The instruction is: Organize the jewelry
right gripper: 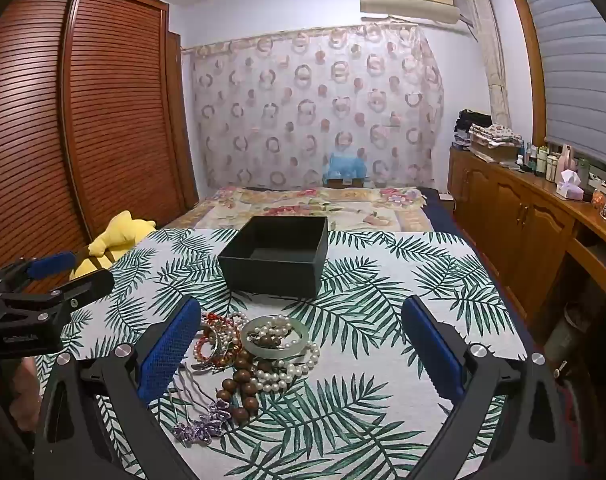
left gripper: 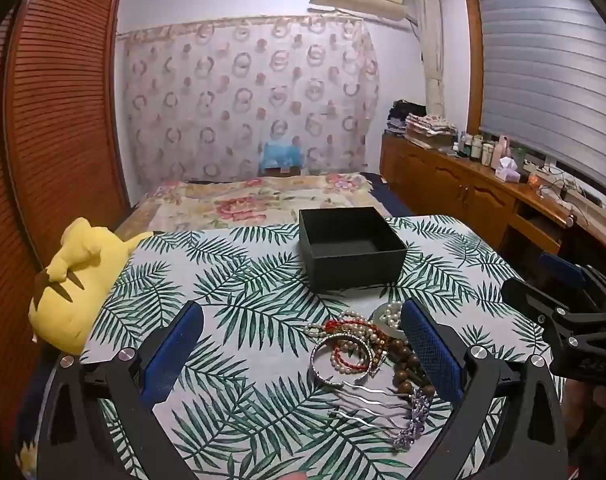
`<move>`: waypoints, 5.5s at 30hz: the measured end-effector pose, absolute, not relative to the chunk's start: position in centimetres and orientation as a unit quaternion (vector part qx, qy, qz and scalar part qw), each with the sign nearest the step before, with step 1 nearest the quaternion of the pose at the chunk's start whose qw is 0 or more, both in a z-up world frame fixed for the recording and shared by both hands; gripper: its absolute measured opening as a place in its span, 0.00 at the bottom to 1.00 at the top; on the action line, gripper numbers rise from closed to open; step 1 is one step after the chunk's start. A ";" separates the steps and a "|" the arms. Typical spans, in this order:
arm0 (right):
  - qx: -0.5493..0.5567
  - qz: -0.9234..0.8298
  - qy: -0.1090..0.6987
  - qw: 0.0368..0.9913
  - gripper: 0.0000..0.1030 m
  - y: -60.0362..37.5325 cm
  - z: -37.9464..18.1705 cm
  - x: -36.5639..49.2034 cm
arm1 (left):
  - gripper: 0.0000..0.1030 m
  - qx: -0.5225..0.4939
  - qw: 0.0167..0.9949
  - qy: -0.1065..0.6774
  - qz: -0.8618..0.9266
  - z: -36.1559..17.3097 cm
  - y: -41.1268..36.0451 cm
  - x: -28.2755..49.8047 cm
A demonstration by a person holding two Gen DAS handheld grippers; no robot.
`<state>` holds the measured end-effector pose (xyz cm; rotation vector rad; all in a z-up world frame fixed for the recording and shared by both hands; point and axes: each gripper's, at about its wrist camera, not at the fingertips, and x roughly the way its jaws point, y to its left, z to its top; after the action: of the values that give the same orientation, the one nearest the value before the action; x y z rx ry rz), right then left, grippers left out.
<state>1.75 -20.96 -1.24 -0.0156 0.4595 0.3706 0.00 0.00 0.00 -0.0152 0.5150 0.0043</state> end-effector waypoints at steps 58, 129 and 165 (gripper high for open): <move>-0.004 0.184 0.226 0.957 0.98 -20.9 -1.1 1.8 | 0.93 -0.009 0.968 0.249 -0.001 1.4 -0.4 0.1; -0.035 0.234 0.307 0.922 0.84 -20.9 -7.2 4.3 | 0.67 0.013 0.901 0.413 -0.131 -8.8 -1.6 7.8; -0.078 0.332 0.422 0.840 0.73 -14.5 -10.1 13.7 | 0.56 -0.011 0.921 0.372 -0.119 -6.8 1.1 7.3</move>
<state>13.68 -14.52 -10.07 -0.1639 0.8922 0.7021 7.30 1.09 -6.80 -0.0230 0.7643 -0.2440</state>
